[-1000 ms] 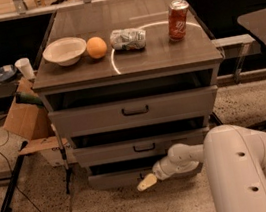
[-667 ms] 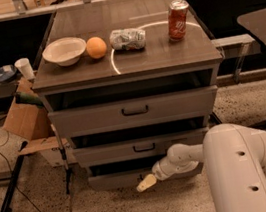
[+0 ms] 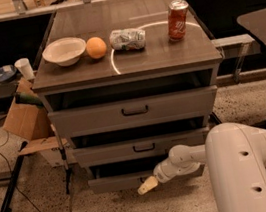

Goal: Open bottom drawer

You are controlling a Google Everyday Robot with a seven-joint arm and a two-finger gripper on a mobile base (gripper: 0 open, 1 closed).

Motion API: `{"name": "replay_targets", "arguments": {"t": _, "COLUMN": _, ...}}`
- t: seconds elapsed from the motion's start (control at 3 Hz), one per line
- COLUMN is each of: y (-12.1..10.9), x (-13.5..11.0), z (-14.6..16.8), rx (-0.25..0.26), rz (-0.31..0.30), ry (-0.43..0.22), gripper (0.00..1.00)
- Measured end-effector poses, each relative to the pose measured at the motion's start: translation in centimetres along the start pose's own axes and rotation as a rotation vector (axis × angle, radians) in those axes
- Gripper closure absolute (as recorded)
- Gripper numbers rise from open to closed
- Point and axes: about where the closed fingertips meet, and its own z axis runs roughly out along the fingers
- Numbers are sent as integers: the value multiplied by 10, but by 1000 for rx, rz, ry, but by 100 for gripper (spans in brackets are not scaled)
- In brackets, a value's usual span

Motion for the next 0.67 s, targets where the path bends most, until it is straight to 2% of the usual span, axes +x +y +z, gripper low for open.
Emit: {"name": "replay_targets", "arguments": {"t": 0.67, "y": 0, "x": 0, "z": -1, "rx": -3, "rz": -8, "ry": -19, "gripper": 0}}
